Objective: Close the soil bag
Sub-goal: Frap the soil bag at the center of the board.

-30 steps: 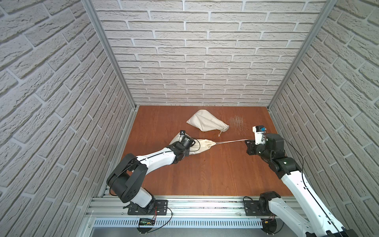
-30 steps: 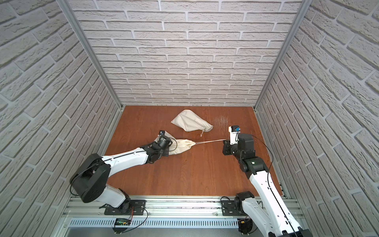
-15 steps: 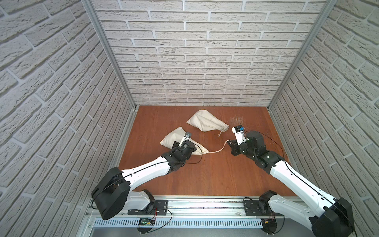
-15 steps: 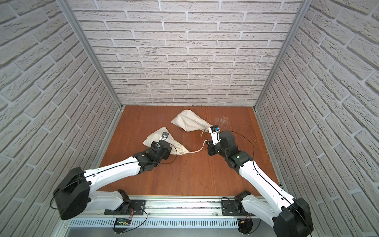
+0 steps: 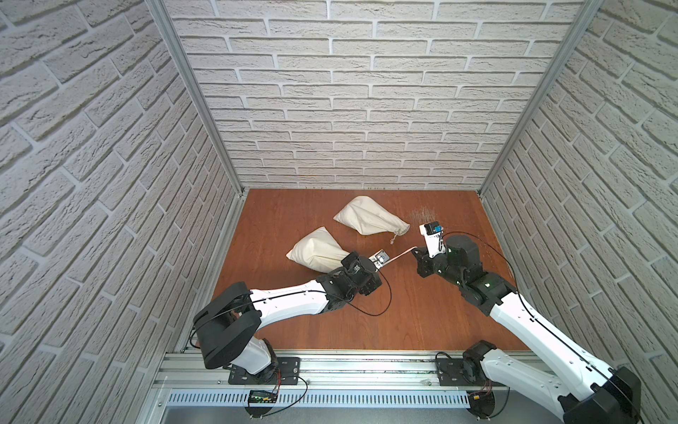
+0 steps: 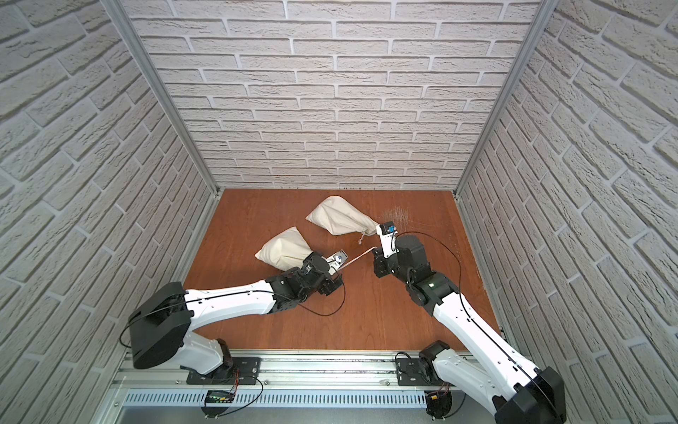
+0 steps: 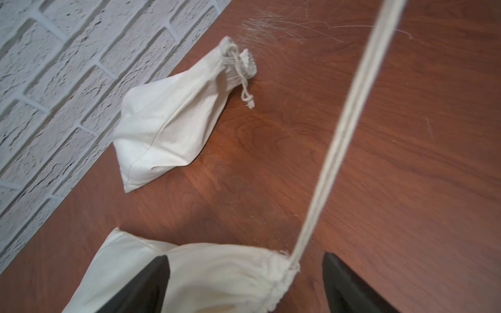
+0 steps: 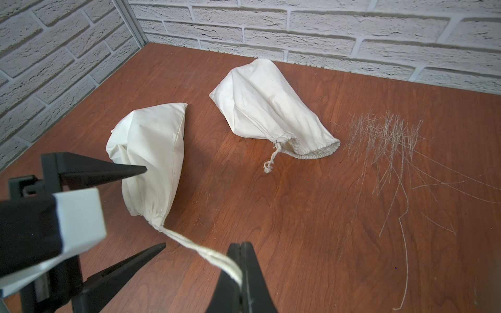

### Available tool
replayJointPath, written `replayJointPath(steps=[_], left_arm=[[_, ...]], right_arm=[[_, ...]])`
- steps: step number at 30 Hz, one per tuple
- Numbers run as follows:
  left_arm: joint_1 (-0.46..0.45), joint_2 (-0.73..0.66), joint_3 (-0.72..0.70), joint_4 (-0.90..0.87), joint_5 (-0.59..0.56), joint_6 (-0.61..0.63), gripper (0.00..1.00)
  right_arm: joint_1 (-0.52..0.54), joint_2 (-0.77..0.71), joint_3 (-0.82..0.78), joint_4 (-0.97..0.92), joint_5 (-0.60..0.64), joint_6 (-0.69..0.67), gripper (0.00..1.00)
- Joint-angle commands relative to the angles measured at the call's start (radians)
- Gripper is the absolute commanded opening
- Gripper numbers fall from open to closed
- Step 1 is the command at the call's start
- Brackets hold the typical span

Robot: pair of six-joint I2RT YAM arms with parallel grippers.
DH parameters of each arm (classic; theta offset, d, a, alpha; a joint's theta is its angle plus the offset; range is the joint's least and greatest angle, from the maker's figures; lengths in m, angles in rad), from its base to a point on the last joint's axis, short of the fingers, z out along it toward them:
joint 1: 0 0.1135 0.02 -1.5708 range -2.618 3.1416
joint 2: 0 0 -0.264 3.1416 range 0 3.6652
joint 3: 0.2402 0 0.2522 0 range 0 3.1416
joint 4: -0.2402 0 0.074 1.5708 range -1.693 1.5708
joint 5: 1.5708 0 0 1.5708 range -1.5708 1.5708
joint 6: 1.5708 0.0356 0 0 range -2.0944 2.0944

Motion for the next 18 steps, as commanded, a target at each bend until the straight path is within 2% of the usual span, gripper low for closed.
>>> replayJointPath(steps=[1,6,15,18], left_arm=[[0.004,0.025,0.044,0.036,0.105,0.102,0.85],[0.004,0.048,0.069,0.008,0.121,0.119,0.72],[0.030,0.070,0.079,-0.015,0.042,0.081,0.26],[0.047,0.095,0.070,-0.019,0.015,0.054,0.21]], right_arm=[[0.009,-0.035,0.016,-0.003,0.024,-0.018,0.03],[0.009,-0.063,0.016,-0.018,0.040,-0.027,0.03],[0.009,-0.070,0.016,-0.039,0.115,-0.041,0.03],[0.009,-0.091,0.006,-0.028,0.130,-0.037,0.03]])
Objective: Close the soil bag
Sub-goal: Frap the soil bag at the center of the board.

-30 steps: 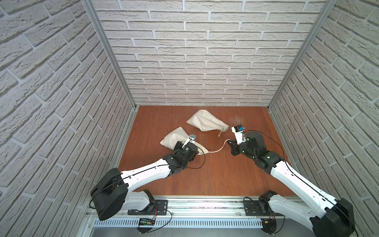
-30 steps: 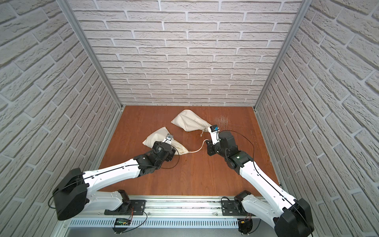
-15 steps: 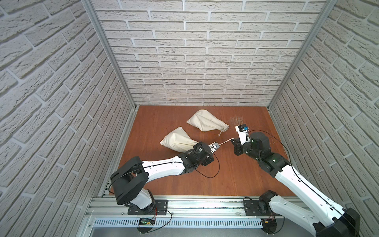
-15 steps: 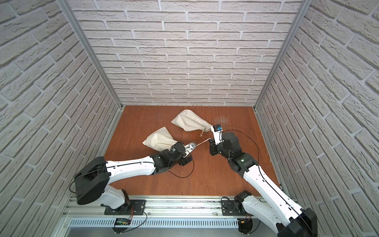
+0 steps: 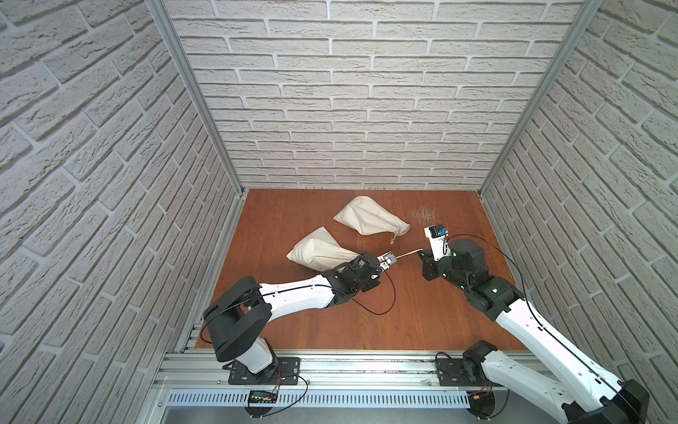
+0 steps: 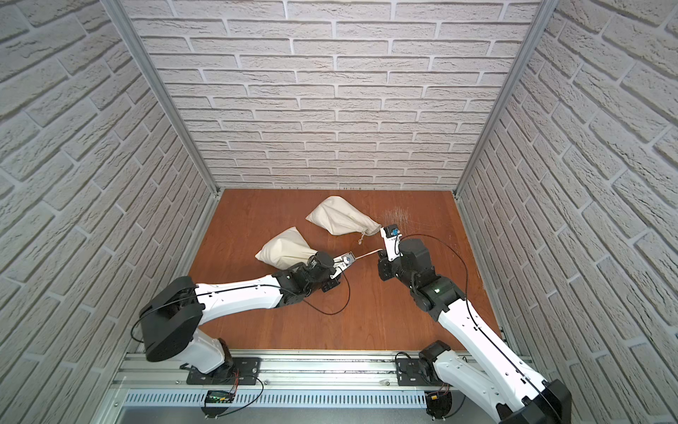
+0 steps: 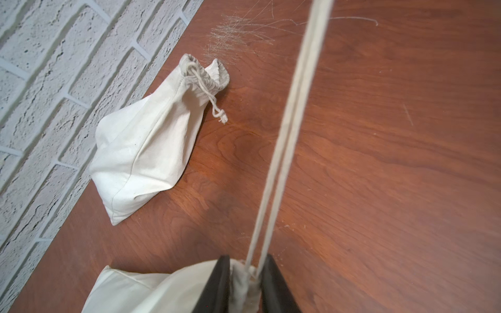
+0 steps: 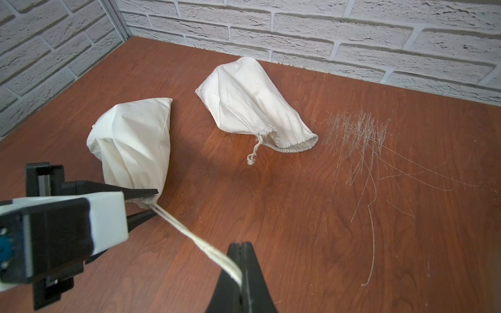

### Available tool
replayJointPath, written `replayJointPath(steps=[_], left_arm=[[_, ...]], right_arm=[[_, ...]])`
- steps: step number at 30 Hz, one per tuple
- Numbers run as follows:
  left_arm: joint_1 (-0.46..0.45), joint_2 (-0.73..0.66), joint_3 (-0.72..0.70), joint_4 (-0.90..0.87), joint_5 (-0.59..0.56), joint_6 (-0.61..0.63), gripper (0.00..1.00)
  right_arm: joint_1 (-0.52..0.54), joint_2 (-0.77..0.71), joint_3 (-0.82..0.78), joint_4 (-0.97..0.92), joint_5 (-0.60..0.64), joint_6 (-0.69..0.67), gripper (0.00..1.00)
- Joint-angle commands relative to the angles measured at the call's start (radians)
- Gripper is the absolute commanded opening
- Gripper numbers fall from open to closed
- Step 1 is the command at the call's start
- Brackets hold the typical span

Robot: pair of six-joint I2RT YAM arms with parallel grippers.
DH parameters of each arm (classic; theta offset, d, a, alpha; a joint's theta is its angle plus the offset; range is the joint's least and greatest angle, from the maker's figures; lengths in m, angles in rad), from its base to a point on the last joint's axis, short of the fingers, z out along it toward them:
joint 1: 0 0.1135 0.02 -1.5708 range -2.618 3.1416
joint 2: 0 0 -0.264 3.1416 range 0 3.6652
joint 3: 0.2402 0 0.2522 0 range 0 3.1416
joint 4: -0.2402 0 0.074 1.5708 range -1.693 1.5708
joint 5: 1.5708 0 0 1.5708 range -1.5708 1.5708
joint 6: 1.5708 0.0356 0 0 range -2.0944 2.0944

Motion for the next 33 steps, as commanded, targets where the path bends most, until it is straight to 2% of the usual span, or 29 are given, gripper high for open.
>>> replayJointPath(steps=[1,4,7,11,13,15,16,18,20,23,31,33], left_arm=[[0.019,0.041,0.006,-0.013,-0.069,-0.040,0.20],[0.024,0.074,0.005,-0.017,-0.139,-0.061,0.16],[0.037,0.079,-0.010,-0.018,-0.217,-0.110,0.06],[0.071,0.056,-0.038,-0.104,-0.342,-0.254,0.04],[0.088,0.047,-0.061,-0.175,-0.425,-0.355,0.07],[0.111,0.049,-0.055,-0.297,-0.536,-0.519,0.06],[0.128,0.055,-0.040,-0.412,-0.562,-0.608,0.06],[0.142,0.055,-0.042,-0.521,-0.599,-0.762,0.10],[0.143,0.042,-0.063,-0.576,-0.607,-0.886,0.17],[0.157,0.025,-0.099,-0.574,-0.576,-0.970,0.25],[0.264,0.022,-0.183,-0.446,-0.419,-1.021,0.26],[0.281,0.002,-0.211,-0.421,-0.414,-1.031,0.28]], right_arm=[[0.005,-0.043,0.006,0.035,0.060,-0.006,0.03],[0.004,-0.052,0.010,0.022,0.082,-0.009,0.03],[0.004,-0.065,0.008,0.013,0.109,-0.009,0.03],[-0.014,-0.099,0.008,-0.026,0.212,-0.008,0.03],[-0.040,-0.127,0.002,-0.043,0.265,0.003,0.03],[-0.090,-0.158,-0.004,-0.061,0.298,0.025,0.03],[-0.119,-0.176,-0.009,-0.063,0.303,0.038,0.03],[-0.172,-0.204,-0.027,-0.058,0.299,0.065,0.03],[-0.210,-0.224,-0.039,-0.054,0.288,0.081,0.03],[-0.237,-0.213,-0.043,-0.053,0.265,0.093,0.03],[-0.244,-0.138,-0.055,-0.019,0.156,0.103,0.03],[-0.244,-0.117,-0.056,-0.016,0.130,0.098,0.03]])
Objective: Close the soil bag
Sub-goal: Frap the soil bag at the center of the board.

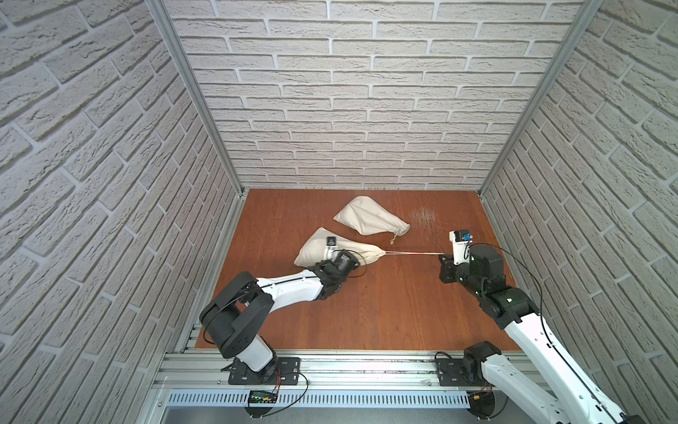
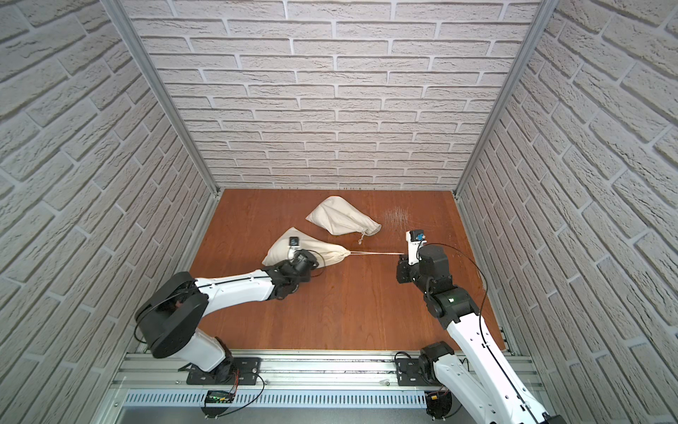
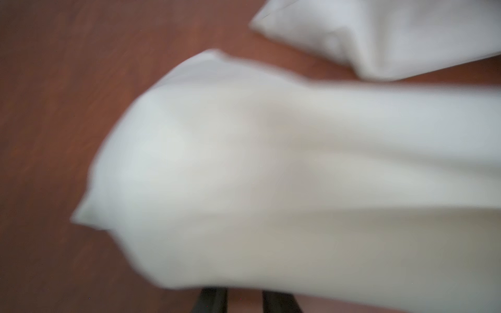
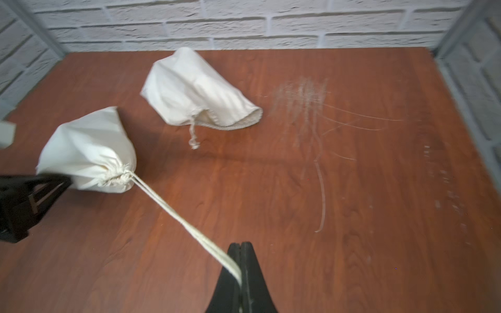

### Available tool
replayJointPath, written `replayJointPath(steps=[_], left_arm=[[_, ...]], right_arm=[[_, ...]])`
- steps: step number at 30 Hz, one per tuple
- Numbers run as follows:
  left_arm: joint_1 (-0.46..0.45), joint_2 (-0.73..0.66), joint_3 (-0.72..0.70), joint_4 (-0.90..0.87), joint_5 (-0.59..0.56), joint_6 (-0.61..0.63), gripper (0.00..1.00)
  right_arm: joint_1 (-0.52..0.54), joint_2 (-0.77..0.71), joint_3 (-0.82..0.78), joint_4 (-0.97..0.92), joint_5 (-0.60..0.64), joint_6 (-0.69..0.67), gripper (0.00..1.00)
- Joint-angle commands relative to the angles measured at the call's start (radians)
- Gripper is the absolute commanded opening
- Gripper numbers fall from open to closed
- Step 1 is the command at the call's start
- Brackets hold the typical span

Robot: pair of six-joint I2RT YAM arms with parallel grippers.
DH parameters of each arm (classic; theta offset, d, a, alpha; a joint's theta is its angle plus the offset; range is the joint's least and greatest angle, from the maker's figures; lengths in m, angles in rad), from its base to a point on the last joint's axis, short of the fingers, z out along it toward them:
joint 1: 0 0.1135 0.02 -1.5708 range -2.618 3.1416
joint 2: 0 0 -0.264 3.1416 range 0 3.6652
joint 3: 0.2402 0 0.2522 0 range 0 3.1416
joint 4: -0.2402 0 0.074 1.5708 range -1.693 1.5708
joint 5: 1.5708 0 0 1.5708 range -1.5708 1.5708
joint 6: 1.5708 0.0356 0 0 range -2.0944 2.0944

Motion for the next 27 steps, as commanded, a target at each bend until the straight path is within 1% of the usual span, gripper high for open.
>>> replayJointPath(steps=[1,4,7,9,11,13,16,19,23,25,27], left_arm=[[0.036,-0.015,-0.059,-0.176,-0.127,-0.066,0.28],[0.040,-0.052,-0.072,-0.145,-0.126,-0.047,0.28],[0.032,-0.079,-0.063,-0.125,-0.140,-0.009,0.31],[0.010,-0.102,-0.052,-0.125,-0.170,0.034,0.37],[-0.057,-0.134,-0.043,-0.096,-0.211,0.114,0.45],[-0.151,-0.151,-0.026,-0.054,-0.266,0.215,0.54],[-0.260,-0.130,0.010,0.047,-0.259,0.369,0.65],[-0.318,-0.093,0.043,0.179,-0.148,0.518,0.74],[-0.325,-0.046,0.112,0.291,0.105,0.655,0.84],[-0.323,-0.016,0.149,0.338,0.179,0.734,0.85],[-0.315,0.025,0.196,0.345,0.258,0.788,0.85]], right_arm=[[-0.017,0.019,0.015,0.072,0.091,0.017,0.03],[0.011,0.086,0.028,0.099,-0.013,0.003,0.03],[0.082,0.136,0.037,0.131,-0.013,-0.013,0.03],[0.130,0.155,0.047,0.139,-0.002,-0.026,0.03],[0.169,0.170,0.061,0.135,0.005,-0.041,0.03],[0.195,0.177,0.069,0.137,0.009,-0.049,0.03],[0.214,0.169,0.070,0.140,0.010,-0.049,0.03],[0.219,0.134,0.077,0.114,0.032,-0.047,0.03],[0.219,0.062,0.086,0.075,0.080,-0.031,0.03],[0.219,0.030,0.086,0.063,0.090,-0.028,0.03],[0.219,0.012,0.086,0.060,0.089,-0.025,0.03]])
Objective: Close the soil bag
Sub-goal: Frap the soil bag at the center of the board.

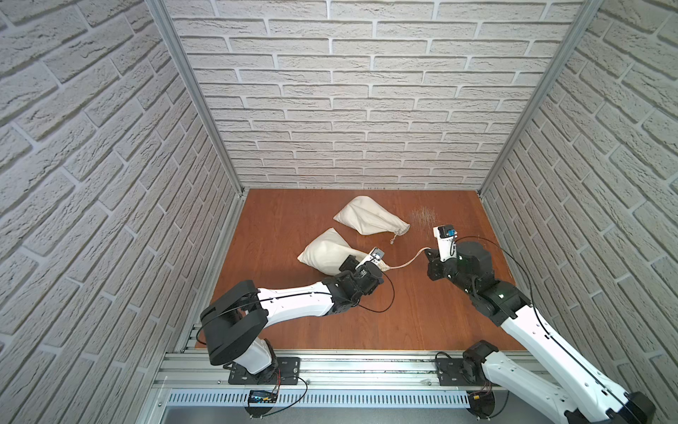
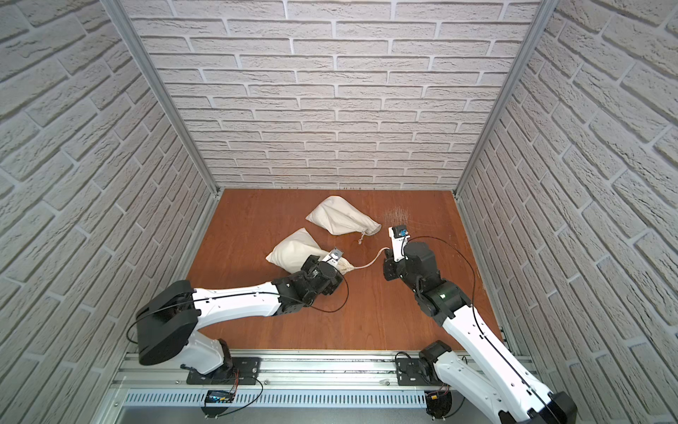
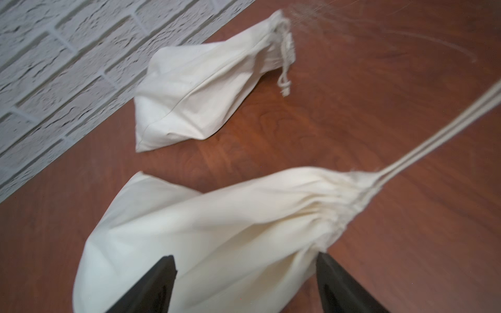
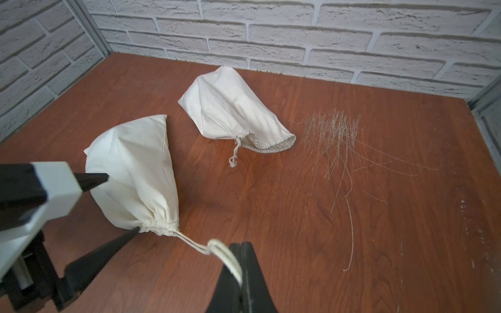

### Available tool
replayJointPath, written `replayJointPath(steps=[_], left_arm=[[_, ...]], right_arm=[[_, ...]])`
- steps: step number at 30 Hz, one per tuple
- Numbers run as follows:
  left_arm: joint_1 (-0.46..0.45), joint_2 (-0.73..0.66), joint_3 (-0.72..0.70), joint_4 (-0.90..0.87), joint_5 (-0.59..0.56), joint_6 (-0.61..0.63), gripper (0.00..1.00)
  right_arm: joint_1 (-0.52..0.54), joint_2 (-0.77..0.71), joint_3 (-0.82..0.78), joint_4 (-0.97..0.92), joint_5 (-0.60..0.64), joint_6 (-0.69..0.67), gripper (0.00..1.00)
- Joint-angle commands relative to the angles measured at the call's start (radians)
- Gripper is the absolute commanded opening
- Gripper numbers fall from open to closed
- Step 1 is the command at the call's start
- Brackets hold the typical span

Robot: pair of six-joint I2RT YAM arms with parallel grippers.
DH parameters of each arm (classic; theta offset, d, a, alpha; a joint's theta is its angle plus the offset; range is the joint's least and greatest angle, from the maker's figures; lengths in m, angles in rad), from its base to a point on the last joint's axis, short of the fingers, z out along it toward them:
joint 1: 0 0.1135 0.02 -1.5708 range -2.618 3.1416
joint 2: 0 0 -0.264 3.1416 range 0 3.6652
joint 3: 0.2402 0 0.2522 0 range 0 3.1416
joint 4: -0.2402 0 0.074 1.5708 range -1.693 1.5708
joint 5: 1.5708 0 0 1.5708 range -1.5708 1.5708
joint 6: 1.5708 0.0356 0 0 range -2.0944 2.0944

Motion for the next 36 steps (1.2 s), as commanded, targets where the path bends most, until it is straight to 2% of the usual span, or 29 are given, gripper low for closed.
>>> replayJointPath(steps=[1,4,9,14,18,19,22,27,31,36], left_arm=[[0.016,0.062,0.074,0.109,0.222,0.168,0.85],[0.039,0.107,0.118,0.107,0.365,0.195,0.84],[0.050,0.178,0.185,0.065,0.415,0.250,0.79],[0.076,0.186,0.200,0.068,0.442,0.244,0.56],[0.094,0.187,0.204,0.039,0.403,0.220,0.22],[0.099,0.187,0.193,0.033,0.379,0.209,0.17],[0.115,0.183,0.152,0.001,0.273,0.159,0.09],[0.161,0.190,0.091,-0.128,0.098,-0.003,0.06],[0.174,0.193,0.049,-0.247,-0.070,-0.140,0.10],[0.215,0.192,0.021,-0.415,-0.186,-0.372,0.17]], right_arm=[[0.006,-0.032,0.023,-0.004,0.026,0.011,0.03],[0.008,-0.035,0.020,-0.010,0.018,0.014,0.03],[0.007,-0.051,0.021,-0.017,0.019,0.013,0.03],[0.008,-0.069,0.017,-0.027,0.035,0.008,0.03],[0.007,-0.081,0.017,-0.045,0.081,-0.004,0.03],[0.006,-0.086,0.019,-0.053,0.099,-0.007,0.03],[0.005,-0.114,0.018,-0.065,0.138,-0.023,0.03],[-0.003,-0.157,0.013,-0.075,0.214,-0.030,0.03],[-0.029,-0.185,0.011,-0.082,0.243,-0.017,0.03],[-0.079,-0.182,0.016,-0.088,0.232,0.007,0.03]])
